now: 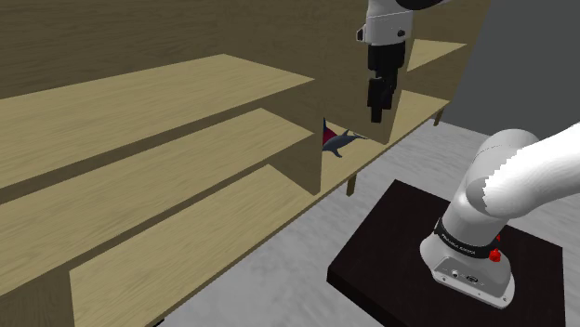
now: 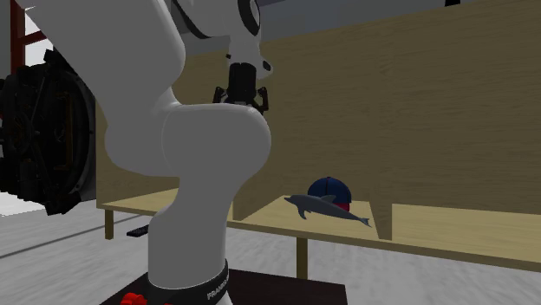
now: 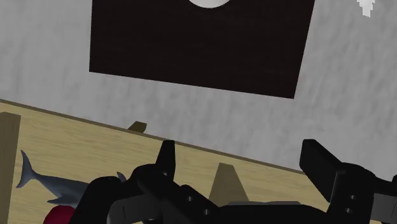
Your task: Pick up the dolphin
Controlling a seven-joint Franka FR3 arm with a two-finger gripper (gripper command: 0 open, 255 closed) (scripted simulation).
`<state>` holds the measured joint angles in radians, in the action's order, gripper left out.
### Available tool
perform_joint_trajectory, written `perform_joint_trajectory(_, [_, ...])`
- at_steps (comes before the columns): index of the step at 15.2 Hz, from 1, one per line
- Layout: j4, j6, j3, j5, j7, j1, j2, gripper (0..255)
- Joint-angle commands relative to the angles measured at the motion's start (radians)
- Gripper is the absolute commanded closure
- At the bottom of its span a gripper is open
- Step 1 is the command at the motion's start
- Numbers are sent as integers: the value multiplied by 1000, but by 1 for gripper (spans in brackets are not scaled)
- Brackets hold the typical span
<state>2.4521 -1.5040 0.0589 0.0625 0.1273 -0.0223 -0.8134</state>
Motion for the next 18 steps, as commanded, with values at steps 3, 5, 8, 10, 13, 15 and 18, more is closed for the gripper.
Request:
perform_joint_trajectory(3, [54,-55,-48,-44,105,7,-18,0])
perform_joint_trajectory(5, [101,-115,-99,-89,210,13,-26,0])
perform_joint_trajectory(8, [156,-215,-181,-154,365,19,-16,0])
perform_joint_trajectory(10, [183,-287,-237,-195,467,23,5,0])
perform_joint_trajectory(13, [205,-402,-326,-248,621,34,61,0])
perform_joint_trajectory(15, [207,-482,-387,-276,723,47,113,0])
perform_joint_trajectory(18, [194,-602,-480,-297,881,80,209,0])
